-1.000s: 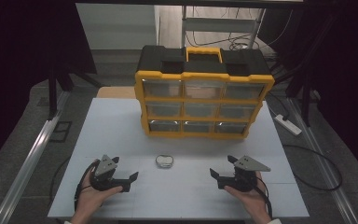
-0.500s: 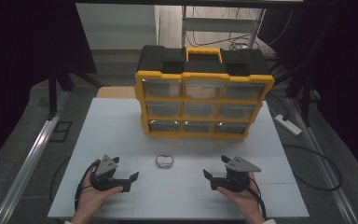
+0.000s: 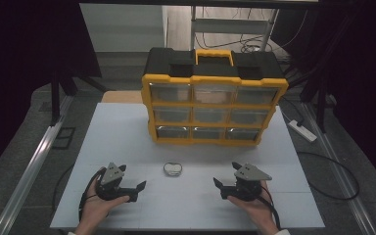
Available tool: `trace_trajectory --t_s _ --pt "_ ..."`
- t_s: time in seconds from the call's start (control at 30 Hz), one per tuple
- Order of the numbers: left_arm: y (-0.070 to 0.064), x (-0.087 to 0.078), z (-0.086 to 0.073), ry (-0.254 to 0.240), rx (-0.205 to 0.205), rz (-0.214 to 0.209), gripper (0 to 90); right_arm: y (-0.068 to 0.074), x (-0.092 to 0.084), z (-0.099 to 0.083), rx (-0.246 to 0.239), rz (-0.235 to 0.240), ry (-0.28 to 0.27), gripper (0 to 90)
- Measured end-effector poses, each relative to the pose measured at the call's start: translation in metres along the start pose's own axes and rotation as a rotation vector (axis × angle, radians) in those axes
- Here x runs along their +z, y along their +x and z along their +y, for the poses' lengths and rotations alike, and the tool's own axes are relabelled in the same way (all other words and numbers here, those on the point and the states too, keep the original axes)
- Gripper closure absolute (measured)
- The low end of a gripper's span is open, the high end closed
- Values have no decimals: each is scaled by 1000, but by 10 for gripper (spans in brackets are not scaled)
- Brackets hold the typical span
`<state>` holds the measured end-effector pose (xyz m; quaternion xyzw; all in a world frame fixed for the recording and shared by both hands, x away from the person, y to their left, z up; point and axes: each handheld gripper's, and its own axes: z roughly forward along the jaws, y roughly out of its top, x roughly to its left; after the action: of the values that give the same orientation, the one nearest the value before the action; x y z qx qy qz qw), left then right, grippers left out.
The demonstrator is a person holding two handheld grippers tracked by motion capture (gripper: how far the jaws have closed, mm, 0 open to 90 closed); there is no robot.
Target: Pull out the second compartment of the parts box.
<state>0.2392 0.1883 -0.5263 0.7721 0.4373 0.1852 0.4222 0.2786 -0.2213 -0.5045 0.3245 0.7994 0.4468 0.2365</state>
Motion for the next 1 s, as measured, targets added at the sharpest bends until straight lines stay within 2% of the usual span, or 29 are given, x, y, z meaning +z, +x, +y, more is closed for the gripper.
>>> trace_trajectory --t_s 0.1,0.3,0.4,0.5,0.87,1.0 --pt "0 0 0 -1 -1 0 64 1 0 1 -33 -3 2 127" --pt "0 0 0 -3 0 -4 64 1 -1 3 -93 -37 3 126" --pt "1 0 0 -1 1 -4 64 1 -2 4 -96 -43 1 126" --pt "1 0 0 -3 -1 -10 64 2 -2 6 -136 -57 3 126" --pt "1 0 0 -2 -1 -10 64 6 -2 8 -216 -74 3 125" --pt "1 0 0 -3 -2 -12 64 8 -3 10 -268 -93 1 125"
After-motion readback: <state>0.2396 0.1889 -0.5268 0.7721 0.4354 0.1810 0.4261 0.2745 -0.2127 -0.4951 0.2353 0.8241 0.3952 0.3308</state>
